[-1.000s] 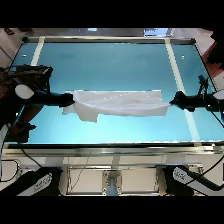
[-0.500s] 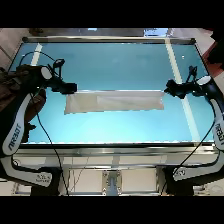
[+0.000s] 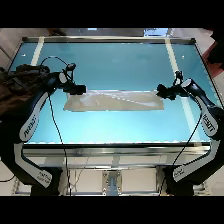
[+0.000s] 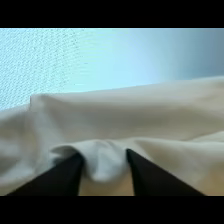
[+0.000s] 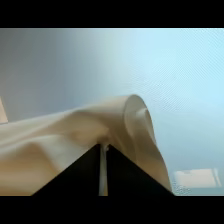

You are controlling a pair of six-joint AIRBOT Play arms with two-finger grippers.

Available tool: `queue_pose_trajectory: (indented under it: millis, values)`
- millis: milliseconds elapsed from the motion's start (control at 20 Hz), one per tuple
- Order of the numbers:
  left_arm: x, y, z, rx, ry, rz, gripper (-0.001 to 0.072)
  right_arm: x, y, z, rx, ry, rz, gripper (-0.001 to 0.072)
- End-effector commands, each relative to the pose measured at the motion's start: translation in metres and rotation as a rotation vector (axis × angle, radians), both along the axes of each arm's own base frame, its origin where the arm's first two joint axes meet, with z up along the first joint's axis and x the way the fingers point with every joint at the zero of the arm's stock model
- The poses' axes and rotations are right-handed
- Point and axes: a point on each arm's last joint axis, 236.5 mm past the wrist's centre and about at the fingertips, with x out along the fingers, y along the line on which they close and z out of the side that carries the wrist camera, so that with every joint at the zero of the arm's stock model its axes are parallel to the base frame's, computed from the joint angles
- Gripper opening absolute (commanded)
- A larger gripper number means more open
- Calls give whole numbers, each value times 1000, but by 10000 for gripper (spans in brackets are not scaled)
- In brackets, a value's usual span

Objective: Fold the shirts.

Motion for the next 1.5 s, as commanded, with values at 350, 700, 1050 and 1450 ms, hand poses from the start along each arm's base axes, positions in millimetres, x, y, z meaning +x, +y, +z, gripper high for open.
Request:
queue_pose_trajectory:
  millis: [350,700,1050,1450]
  values:
    - [52,-13,188,-107,-372,36,517,-8,-90,123,-27,-153,-63,368]
    - [56,-45,256,-250,-558,-50,518,-31,-55,33,405,41,28,477]
    - [42,-88,264,-274,-596,-204,518,-25,-48,-14,434,80,16,538]
    - [34,-105,262,-273,-588,-249,518,-32,12,-22,478,150,139,537]
